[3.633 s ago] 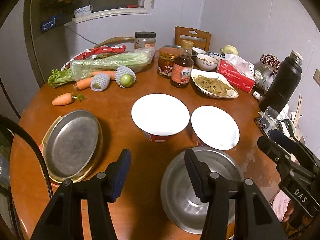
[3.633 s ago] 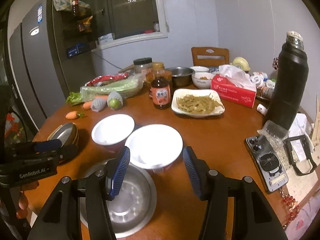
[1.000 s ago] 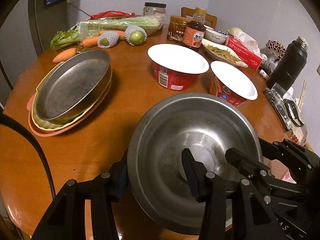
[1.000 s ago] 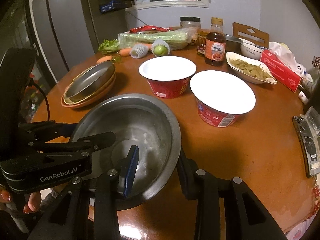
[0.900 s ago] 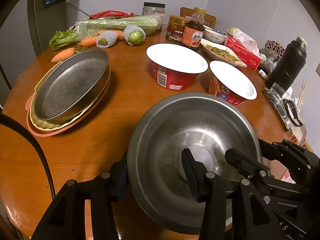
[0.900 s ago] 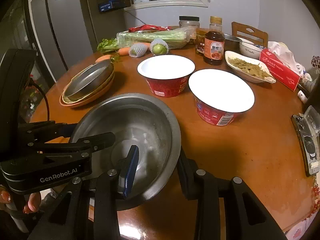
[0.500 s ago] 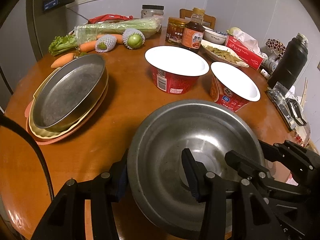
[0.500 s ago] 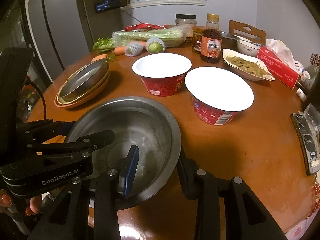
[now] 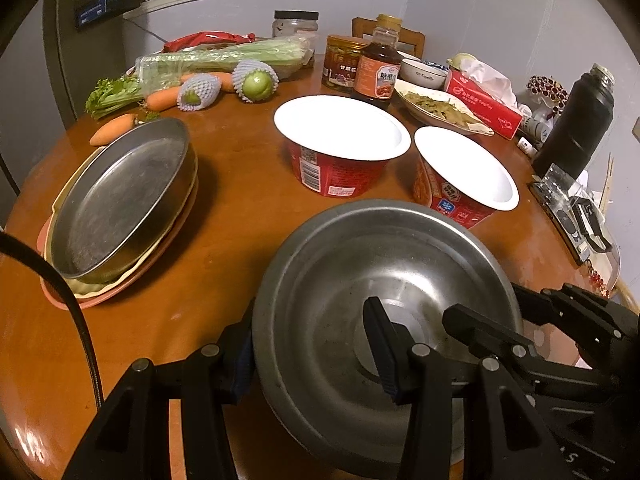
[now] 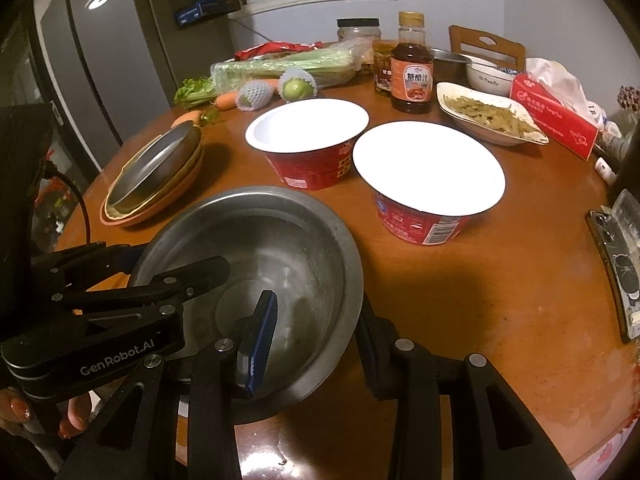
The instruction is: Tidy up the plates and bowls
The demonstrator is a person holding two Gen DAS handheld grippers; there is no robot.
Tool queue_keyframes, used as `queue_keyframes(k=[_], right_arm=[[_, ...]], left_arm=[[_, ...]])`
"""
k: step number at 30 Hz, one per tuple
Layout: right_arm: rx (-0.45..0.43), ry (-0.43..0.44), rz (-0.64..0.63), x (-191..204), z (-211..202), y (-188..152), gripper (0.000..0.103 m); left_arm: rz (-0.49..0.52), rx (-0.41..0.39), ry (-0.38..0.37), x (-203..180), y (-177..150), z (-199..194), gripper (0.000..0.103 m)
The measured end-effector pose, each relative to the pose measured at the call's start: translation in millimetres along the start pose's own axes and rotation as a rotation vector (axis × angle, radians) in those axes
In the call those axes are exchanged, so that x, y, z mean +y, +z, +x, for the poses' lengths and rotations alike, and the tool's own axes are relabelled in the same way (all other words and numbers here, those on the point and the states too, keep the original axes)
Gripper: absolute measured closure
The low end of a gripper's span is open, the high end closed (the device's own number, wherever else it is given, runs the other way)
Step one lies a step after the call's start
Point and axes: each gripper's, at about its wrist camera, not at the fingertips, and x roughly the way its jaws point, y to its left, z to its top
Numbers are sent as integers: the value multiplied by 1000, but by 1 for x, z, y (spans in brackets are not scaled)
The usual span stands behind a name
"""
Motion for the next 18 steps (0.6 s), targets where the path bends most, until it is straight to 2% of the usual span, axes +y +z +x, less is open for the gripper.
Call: queue_keyframes(k=[8,18], right_arm=[[-12,1,5,-5,-3,4,59],[-46,-4,13,-11,-16,9,59]], left_arm=[[-9,6,-22,3,4,-3,53],[-4,-30,3,9,13,-23,53]])
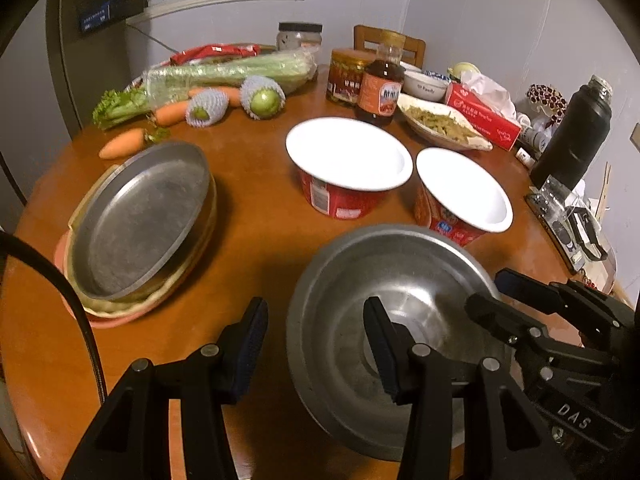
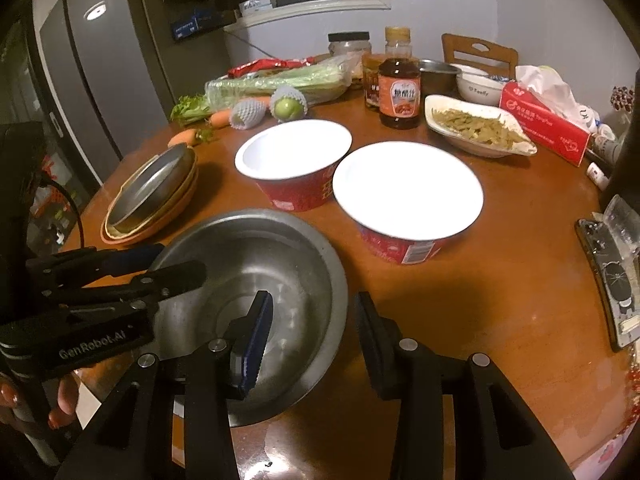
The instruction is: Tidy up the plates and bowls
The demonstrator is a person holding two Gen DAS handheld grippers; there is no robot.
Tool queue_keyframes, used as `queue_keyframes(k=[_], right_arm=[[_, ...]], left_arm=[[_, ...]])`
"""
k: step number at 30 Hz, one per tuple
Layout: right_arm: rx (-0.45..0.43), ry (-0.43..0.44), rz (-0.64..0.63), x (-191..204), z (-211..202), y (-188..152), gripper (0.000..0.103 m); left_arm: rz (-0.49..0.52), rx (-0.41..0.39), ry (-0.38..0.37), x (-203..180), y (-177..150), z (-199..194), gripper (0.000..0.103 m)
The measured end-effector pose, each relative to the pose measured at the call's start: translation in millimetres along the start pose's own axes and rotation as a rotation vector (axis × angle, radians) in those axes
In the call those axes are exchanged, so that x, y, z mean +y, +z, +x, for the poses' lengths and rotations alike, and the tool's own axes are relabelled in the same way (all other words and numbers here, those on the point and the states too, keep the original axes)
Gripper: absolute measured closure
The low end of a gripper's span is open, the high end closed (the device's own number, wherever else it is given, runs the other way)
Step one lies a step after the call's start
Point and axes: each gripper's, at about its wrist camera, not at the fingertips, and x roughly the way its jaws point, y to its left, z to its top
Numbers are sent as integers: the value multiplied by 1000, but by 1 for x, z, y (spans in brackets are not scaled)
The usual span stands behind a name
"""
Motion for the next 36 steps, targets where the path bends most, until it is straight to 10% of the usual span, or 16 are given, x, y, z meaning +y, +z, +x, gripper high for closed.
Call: queue_keyframes(k=[36], right_arm=[[-26,-46,-56,-18,62,123,59]], left_arm=[[3,25,6,10,98,32,53]])
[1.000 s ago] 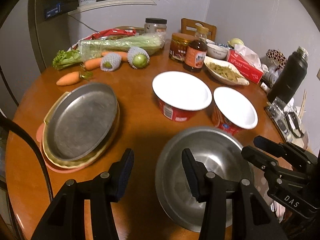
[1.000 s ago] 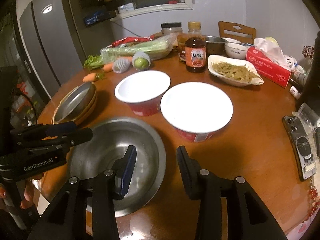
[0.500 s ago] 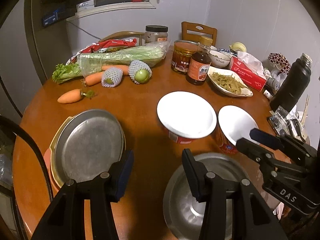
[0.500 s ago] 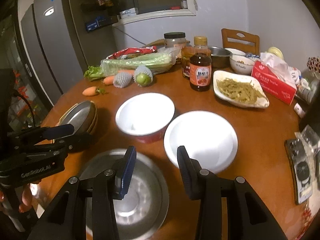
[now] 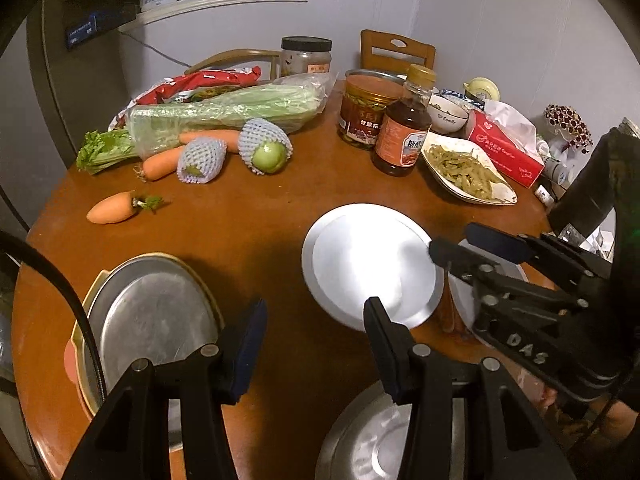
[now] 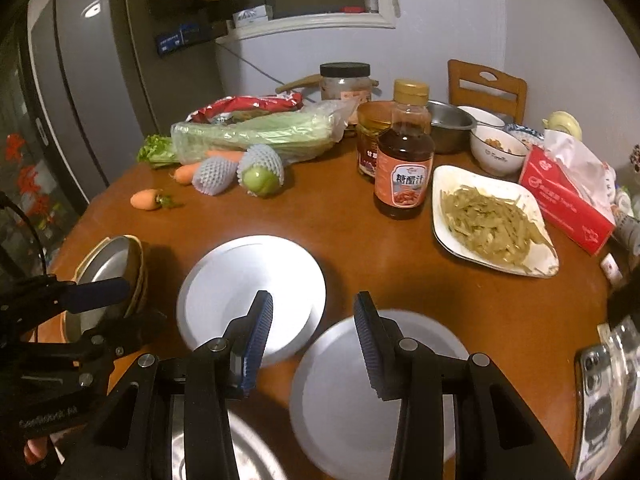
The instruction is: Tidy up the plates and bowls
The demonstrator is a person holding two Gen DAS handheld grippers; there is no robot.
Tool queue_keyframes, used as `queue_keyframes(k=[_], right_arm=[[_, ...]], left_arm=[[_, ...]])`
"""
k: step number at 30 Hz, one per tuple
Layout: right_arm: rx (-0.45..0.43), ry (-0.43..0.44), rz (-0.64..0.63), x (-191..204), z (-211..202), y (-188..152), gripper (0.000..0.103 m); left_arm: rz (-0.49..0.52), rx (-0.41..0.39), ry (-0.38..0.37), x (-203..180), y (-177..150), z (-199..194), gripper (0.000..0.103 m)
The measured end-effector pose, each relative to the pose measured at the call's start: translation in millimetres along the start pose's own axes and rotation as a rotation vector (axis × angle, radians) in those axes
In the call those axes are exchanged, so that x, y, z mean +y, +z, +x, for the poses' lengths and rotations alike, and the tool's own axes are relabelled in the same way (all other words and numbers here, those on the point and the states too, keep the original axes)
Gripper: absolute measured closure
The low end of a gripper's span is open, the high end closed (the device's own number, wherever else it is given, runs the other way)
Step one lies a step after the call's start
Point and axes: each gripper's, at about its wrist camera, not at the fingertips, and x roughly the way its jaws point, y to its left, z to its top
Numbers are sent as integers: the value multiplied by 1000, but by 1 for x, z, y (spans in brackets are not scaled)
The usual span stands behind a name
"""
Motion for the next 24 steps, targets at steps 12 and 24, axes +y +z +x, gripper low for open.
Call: queue_keyframes(k=[12,24], right_arm=[[70,-39,-62,0,38,12,66],[103,13,-65,3,47,11,83]], left_arm=[[-13,51,-31,-5,8,25,53],[-49,50,-60,-3,8,31,64]])
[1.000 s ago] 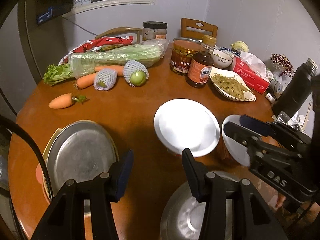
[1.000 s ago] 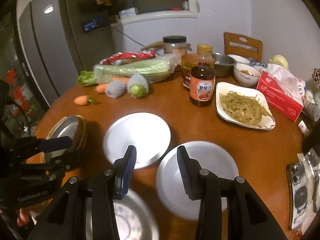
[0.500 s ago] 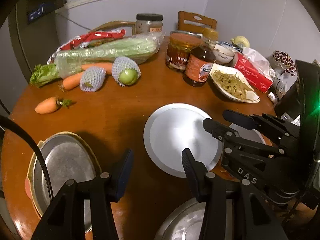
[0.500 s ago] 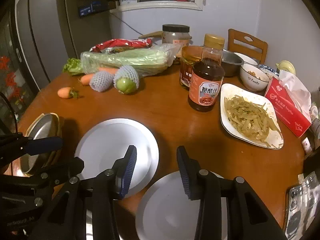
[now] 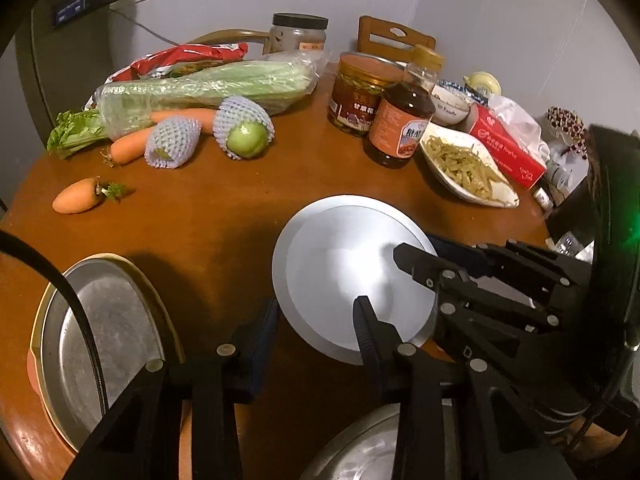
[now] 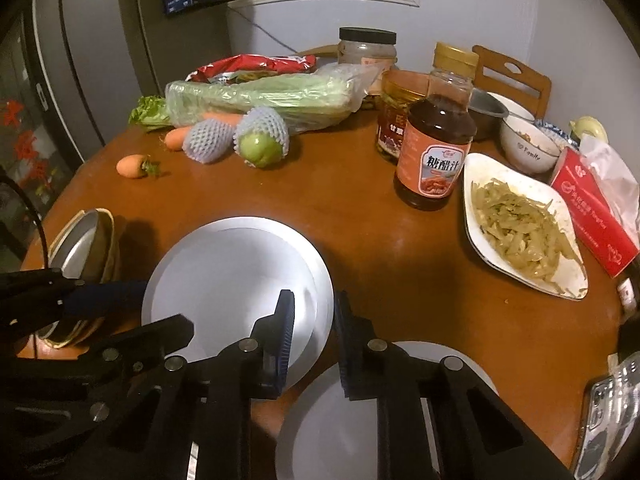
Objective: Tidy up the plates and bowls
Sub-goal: 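Grasp the white plate rim with the left gripper and lift it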
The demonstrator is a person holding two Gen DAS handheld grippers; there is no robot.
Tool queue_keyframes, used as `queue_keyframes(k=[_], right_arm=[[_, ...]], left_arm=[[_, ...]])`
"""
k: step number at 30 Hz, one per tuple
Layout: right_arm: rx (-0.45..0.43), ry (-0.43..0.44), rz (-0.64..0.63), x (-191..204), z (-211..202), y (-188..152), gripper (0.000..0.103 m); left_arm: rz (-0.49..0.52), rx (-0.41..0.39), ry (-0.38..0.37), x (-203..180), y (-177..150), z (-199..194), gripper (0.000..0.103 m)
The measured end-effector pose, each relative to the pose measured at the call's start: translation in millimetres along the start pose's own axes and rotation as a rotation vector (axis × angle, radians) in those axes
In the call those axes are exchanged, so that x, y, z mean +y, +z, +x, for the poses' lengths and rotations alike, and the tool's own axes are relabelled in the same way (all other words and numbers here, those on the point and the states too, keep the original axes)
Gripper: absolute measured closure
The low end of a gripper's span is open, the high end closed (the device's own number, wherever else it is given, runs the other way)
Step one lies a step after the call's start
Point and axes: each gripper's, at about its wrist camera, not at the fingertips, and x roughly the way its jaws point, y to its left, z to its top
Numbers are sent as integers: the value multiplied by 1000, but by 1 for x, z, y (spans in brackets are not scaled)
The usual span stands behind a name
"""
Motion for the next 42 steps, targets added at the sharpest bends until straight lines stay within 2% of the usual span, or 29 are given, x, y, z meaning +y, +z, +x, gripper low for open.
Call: queue_keyframes(k=[8,19,35,42], right_arm=[[-42,31,7,7,-19,1,83],[-109,60,6,26,-61,-5,83],[-166,59,8,43,-112,-39,83],[-181,60,17,46,-131,-59,83]], left_arm=[[16,-62,33,1,0,-26,64],[13,-123,30,3,-13,-64,64],[37,-169,20,-9,-46,-101,64],[59,-166,14,-17,-64,-107,64]])
